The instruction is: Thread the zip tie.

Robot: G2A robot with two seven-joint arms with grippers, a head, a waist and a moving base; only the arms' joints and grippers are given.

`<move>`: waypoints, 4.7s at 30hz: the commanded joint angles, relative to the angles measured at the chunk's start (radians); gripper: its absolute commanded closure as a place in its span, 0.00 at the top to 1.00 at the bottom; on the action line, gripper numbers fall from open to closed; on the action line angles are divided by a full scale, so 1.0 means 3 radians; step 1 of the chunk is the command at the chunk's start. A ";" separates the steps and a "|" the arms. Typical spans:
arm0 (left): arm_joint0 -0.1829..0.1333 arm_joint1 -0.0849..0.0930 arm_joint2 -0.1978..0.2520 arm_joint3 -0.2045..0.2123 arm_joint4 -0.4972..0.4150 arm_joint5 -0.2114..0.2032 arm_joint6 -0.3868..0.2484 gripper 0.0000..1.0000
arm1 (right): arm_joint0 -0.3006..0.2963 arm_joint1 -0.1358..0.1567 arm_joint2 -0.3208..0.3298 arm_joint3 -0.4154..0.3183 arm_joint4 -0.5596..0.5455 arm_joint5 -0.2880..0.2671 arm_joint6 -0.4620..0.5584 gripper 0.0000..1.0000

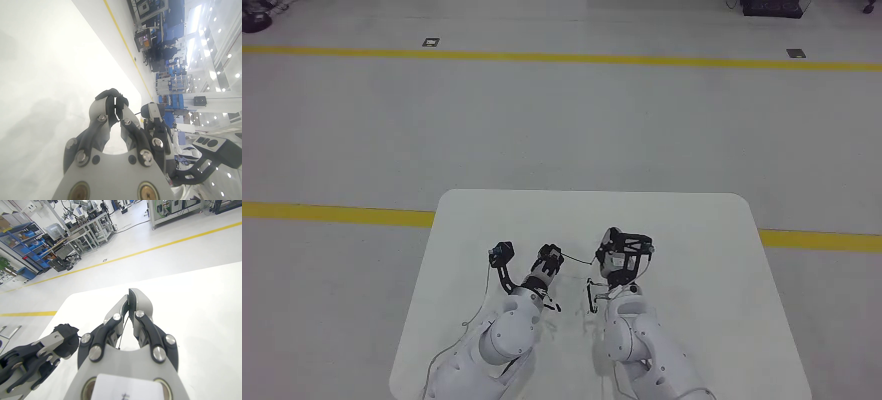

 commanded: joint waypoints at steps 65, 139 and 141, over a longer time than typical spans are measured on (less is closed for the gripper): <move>0.0000 0.0000 0.0000 0.0000 0.0000 0.0000 0.0000 0.00 | -0.0115 -0.0144 0.0153 0.0004 -0.0211 -0.0051 -0.0091 0.00; 0.0000 0.0000 0.0000 0.0000 0.0000 0.0000 0.0000 0.00 | -0.0140 -0.0222 0.0208 0.0046 -0.0357 -0.0132 -0.0086 0.00; 0.0000 0.0000 0.0000 0.0000 0.0000 0.0000 0.0000 0.00 | -0.0134 -0.0223 0.0222 0.0052 -0.0346 -0.0121 -0.0078 0.00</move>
